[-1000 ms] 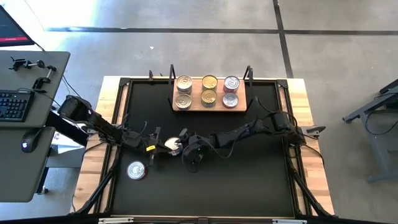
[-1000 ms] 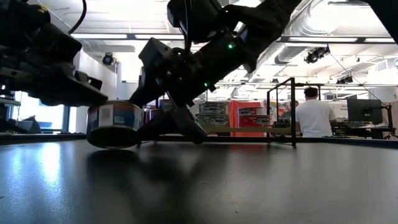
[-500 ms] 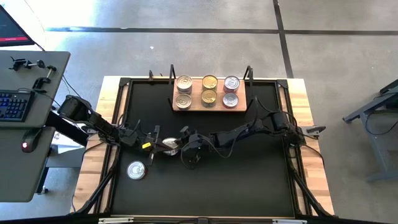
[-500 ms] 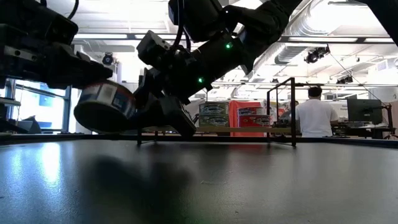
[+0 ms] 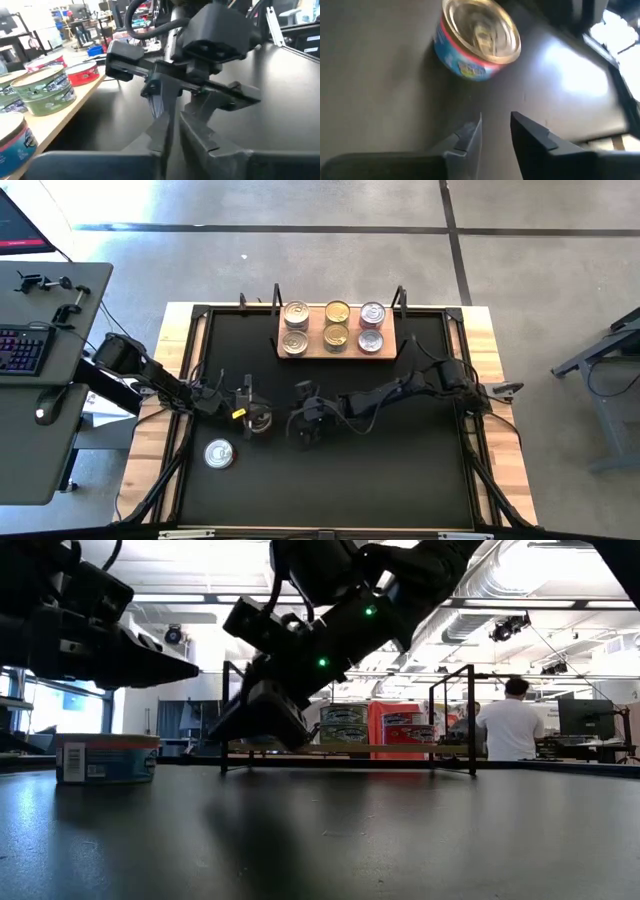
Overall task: Stack canned seafood by type on shelf
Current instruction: Stack the blue canned tuna on the bottom blue canned tuna
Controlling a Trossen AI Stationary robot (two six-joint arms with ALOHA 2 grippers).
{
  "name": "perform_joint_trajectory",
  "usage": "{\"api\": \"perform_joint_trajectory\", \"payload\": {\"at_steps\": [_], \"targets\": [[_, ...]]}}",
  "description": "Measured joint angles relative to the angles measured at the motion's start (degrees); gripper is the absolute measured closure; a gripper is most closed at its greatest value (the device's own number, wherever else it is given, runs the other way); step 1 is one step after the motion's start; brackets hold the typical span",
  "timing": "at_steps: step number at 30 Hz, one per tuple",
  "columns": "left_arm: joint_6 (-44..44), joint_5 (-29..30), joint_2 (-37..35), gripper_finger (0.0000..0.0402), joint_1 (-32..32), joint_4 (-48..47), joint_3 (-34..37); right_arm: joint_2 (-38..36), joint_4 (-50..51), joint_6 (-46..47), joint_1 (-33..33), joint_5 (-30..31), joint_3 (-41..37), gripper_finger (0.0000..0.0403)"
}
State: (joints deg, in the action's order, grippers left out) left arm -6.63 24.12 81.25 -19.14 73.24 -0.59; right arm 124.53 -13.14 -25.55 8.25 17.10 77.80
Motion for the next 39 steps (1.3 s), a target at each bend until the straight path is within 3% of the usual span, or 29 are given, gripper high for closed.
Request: {"api": "perform_joint_trajectory", "payload": {"at_steps": [3,6,9,14,17,23,26,29,34,39], "targets": [[1.66,0.16,-0.59,0.0334,-0.72,-3.98,-1.07,-1.14,4.63,4.13,0.31,3.16,-0.06,0.0318],[5.55,0.22,-2.12,0.0300,-1.83,-16.36,-5.01,-3.33,11.29,9.57,0.93,6.80,-0.09,0.0320],[12.98,0.22,-4.35,0.0277,-2.68,-40.78,-12.41,-6.14,19.98,15.95,2.20,10.31,-0.09,0.0320],[30.01,0.98,-5.88,0.0275,-3.13,-88.61,-30.45,-10.11,30.32,23.06,4.48,14.13,-0.09,0.0320],[34.77,2.53,-5.67,0.0286,-3.78,-102.35,-38.61,-11.10,32.70,24.22,5.56,15.73,-0.29,0.0320],[44.76,0.64,-6.79,0.0323,-5.47,-115.97,-46.32,-11.28,33.72,24.33,6.51,15.89,-0.33,0.0320],[50.91,-3.96,-6.60,0.0349,-5.30,-122.49,-45.55,-11.28,34.30,25.32,6.53,15.87,-0.34,0.0320],[53.03,-4.24,-6.17,0.0375,-4.33,-125.22,-42.37,-11.28,34.28,25.31,6.53,15.87,-0.35,0.0320],[47.56,-1.35,-5.90,0.0399,-1.56,-116.01,-36.26,-11.28,34.15,24.86,6.53,15.79,-0.35,0.0320],[27.83,3.71,-5.32,0.0399,0.45,-95.49,-33.29,-11.28,33.15,23.70,6.49,15.68,-0.35,0.0320]]}}
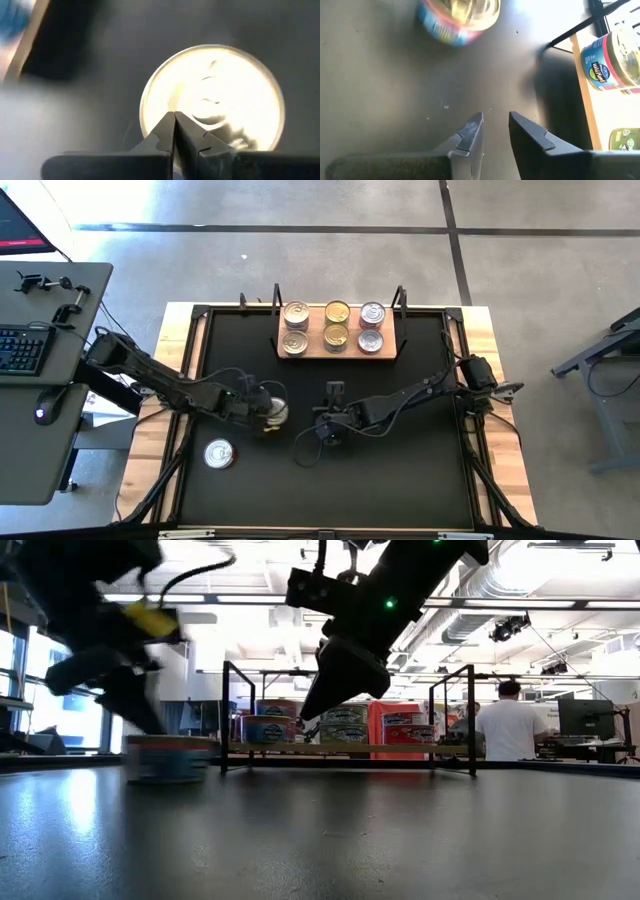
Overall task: Stack canned seafood by type on shelf
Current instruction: Stack the blue canned tuna on the bottom blue canned tuna
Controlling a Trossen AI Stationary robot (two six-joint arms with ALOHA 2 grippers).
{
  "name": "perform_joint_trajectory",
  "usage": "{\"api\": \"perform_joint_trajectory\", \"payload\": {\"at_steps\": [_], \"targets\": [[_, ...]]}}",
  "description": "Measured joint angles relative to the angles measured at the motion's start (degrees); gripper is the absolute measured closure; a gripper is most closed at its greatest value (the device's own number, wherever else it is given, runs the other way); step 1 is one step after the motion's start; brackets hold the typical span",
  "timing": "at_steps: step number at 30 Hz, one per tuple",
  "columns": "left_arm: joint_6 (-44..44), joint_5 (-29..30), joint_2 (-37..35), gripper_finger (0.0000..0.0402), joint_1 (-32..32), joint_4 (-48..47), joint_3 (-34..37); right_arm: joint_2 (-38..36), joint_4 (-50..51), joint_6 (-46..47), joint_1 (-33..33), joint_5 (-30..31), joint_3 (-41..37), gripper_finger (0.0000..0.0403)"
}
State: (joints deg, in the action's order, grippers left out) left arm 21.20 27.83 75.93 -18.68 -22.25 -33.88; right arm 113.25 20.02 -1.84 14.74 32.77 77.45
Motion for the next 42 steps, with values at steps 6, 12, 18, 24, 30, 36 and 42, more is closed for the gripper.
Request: {"api": "perform_joint_trajectory", "payload": {"at_steps": [6,12,18,24,30,36,42], "targets": [[-32.53,-6.75,0.92,0.0401,-0.06,28.27,2.25,0.00,-0.36,0.12,-0.11,-1.62,0.00,0.0320],[-31.76,-7.51,0.19,0.0389,-1.10,26.81,0.38,-0.02,-2.30,1.82,-0.09,-1.75,-1.73,0.0320],[-27.11,-14.44,2.80,0.0318,-0.94,27.11,0.45,0.00,-21.35,-0.04,-0.61,-1.77,-11.37,0.0320],[-26.07,-15.34,10.07,0.0259,0.44,30.01,0.35,-0.50,-30.50,-0.57,-0.32,-1.49,-15.74,0.0320],[-25.54,-14.19,14.95,0.0292,1.47,30.17,-1.99,-2.82,-28.68,-2.32,1.00,-1.19,-15.47,0.0320],[-26.50,-14.28,15.00,0.0391,1.28,30.16,-2.17,-9.41,-23.92,-3.78,3.74,1.79,-15.48,0.0320],[-30.40,-13.69,14.53,0.0400,-0.89,35.91,0.39,-16.56,-31.02,-3.37,6.41,6.76,-24.96,0.0320]]}}
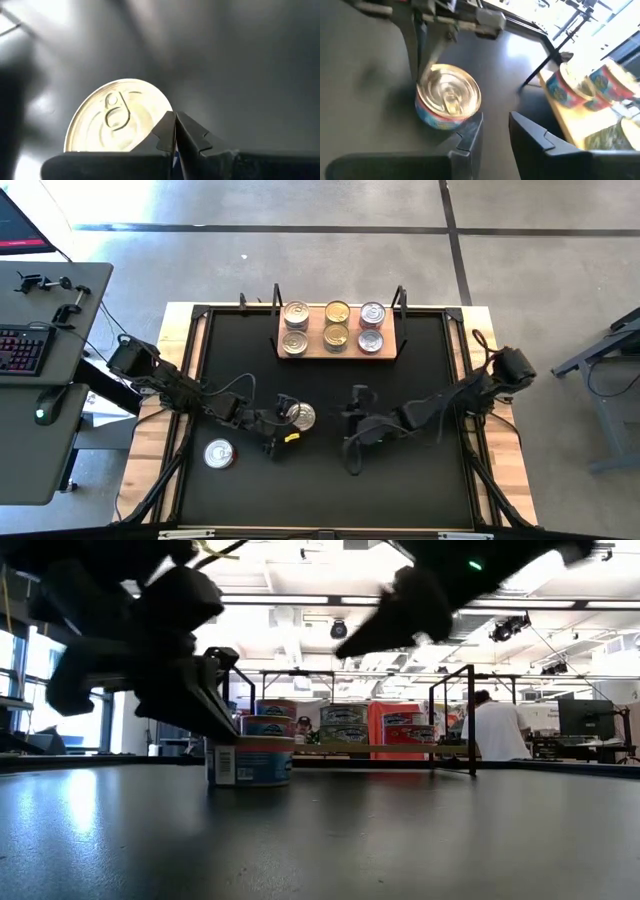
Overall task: Stack canned seafood by type on shelf
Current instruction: Stack the blue canned tuna on the bottom blue canned tuna
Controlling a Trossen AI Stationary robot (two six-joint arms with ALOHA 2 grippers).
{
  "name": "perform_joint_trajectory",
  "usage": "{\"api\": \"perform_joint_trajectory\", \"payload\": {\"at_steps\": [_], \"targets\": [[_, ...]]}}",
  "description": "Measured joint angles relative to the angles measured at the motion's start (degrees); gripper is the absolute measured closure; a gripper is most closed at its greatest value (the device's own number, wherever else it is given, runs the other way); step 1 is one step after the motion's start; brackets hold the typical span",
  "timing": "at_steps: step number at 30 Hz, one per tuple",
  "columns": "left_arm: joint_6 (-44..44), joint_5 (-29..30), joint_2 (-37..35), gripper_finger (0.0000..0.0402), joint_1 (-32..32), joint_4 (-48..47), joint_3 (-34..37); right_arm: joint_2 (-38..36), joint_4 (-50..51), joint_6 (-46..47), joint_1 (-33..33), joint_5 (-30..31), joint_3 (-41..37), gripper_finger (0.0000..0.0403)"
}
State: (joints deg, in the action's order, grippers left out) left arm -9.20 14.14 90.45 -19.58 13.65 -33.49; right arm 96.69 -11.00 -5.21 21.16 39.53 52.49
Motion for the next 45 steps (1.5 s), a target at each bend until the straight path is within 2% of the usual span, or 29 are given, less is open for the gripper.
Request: {"api": "perform_joint_trajectory", "payload": {"at_steps": [3,6,8,11,15,20,24,27,33,36,41,43,45], "targets": [[-1.17,-4.38,-0.91,0.0401,-0.41,8.82,4.20,-1.51,-10.50,1.97,0.33,-2.60,-7.38,0.0320],[-0.89,-9.44,-1.75,0.0401,0.32,20.22,9.55,-1.10,-20.93,3.59,0.03,-9.09,-12.78,0.0320],[0.10,-12.21,-2.29,0.0401,1.52,28.79,13.07,-0.52,-26.91,3.88,-0.65,-14.02,-14.82,0.0320],[2.29,-16.70,-2.18,0.0401,3.66,39.12,18.55,0.62,-30.12,3.77,-1.64,-18.64,-15.06,0.0311],[4.87,-21.00,-1.88,0.0401,6.43,50.55,24.38,2.67,-30.55,1.88,-2.95,-23.74,-13.26,0.0267],[7.07,-23.11,-1.36,0.0401,9.29,59.94,29.25,9.33,-30.20,-3.59,-4.97,-26.03,-7.58,0.0192],[8.06,-23.00,-1.06,0.0401,10.89,61.63,31.06,15.31,-26.95,-11.85,-6.81,-26.05,-0.85,0.0143],[8.59,-22.74,-1.04,0.0401,11.92,61.35,31.76,18.71,-21.92,-15.64,-8.51,-26.07,4.64,0.0125],[8.74,-22.61,-0.90,0.0401,13.67,61.50,32.85,21.86,-10.03,-19.75,-11.36,-26.09,13.77,0.0120],[9.16,-22.51,-0.89,0.0401,14.14,61.24,32.71,21.81,-3.35,-19.87,-11.86,-26.15,16.71,0.0120],[9.15,-22.40,-0.96,0.0401,14.72,61.06,32.79,21.72,2.07,-21.20,-11.88,-25.68,19.73,0.0120],[10.00,-19.59,-1.06,0.0401,14.73,60.25,32.01,21.72,3.54,-21.75,-11.87,-23.80,20.15,0.0120],[12.86,-14.05,-1.62,0.0401,14.45,59.15,31.46,21.67,5.18,-19.70,-11.40,-19.01,20.83,0.0120]]}}
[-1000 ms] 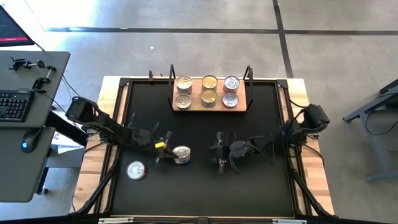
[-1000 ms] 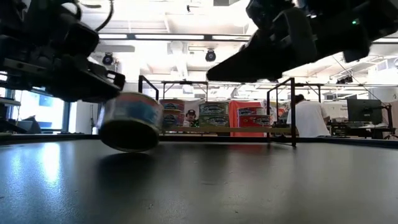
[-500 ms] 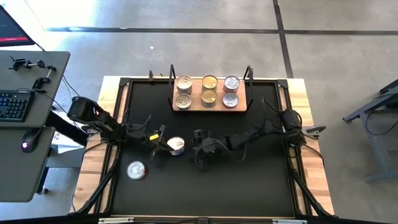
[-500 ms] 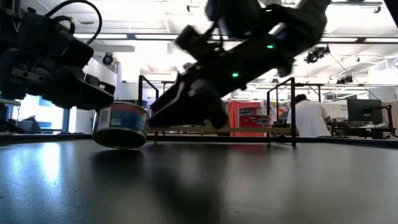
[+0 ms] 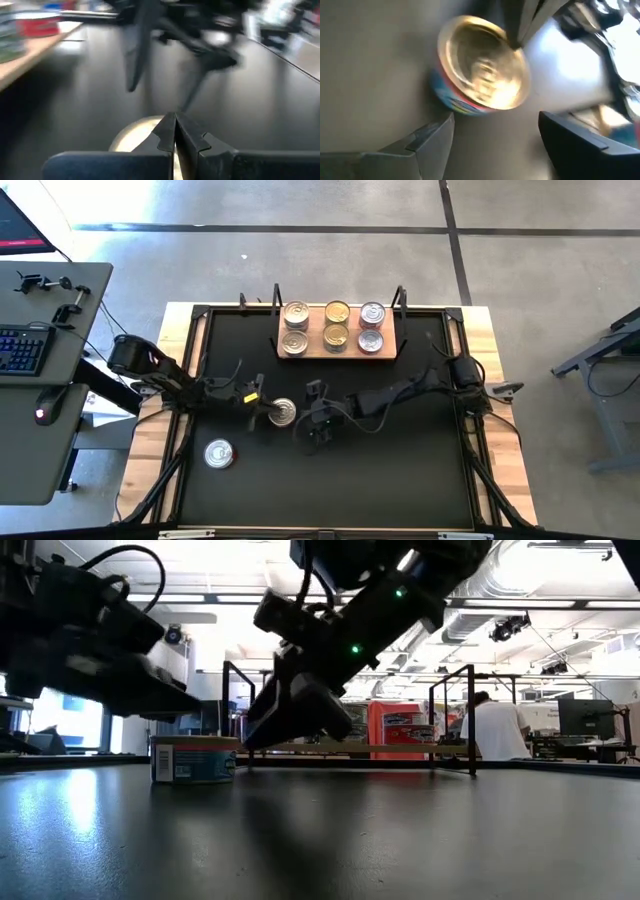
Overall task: Stack canned seafood by type on shelf
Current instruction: Stack the blue canned tuna on the bottom blue canned tuna
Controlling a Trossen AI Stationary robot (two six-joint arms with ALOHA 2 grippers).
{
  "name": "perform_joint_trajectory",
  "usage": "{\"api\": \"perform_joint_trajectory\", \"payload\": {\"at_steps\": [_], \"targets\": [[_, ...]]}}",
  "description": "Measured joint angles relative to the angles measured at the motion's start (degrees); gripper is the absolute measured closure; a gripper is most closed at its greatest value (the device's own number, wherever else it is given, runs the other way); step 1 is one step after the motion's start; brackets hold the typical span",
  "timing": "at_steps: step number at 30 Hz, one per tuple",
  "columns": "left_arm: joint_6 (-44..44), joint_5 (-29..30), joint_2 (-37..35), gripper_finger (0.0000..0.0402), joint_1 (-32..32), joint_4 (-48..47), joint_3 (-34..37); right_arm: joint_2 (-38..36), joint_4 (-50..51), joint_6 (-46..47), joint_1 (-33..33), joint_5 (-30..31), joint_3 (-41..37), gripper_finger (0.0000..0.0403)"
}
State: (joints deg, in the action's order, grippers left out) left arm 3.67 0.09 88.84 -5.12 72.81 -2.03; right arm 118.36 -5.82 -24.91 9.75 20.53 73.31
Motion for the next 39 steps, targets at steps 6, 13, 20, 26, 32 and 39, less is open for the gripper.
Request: {"api": "perform_joint_trajectory", "payload": {"at_steps": [6,13,20,26,32,39], "targets": [[10.20,3.93,-2.48,0.0401,-1.42,-9.49,-3.86,-1.08,3.85,8.55,-0.43,0.98,0.64,0.0121],[7.82,4.86,-11.38,0.0401,-6.24,-35.61,-15.96,-0.82,7.83,21.34,-5.93,-5.27,0.60,0.0124],[11.41,13.08,-13.80,0.0401,-14.54,-83.75,-31.91,1.33,2.81,29.57,-8.46,-8.11,0.57,0.0170],[20.19,16.38,-10.75,0.0401,-19.90,-89.41,-32.29,4.46,-5.07,30.04,-8.65,-11.18,0.55,0.0218],[21.47,28.20,-6.32,0.0401,-20.06,-89.44,-31.21,4.56,-4.11,29.58,-8.62,-13.72,0.55,0.0241],[17.52,36.32,-6.72,0.0401,-17.20,-89.28,-31.23,0.58,3.59,29.10,-4.55,-15.86,0.44,0.0245]]}}
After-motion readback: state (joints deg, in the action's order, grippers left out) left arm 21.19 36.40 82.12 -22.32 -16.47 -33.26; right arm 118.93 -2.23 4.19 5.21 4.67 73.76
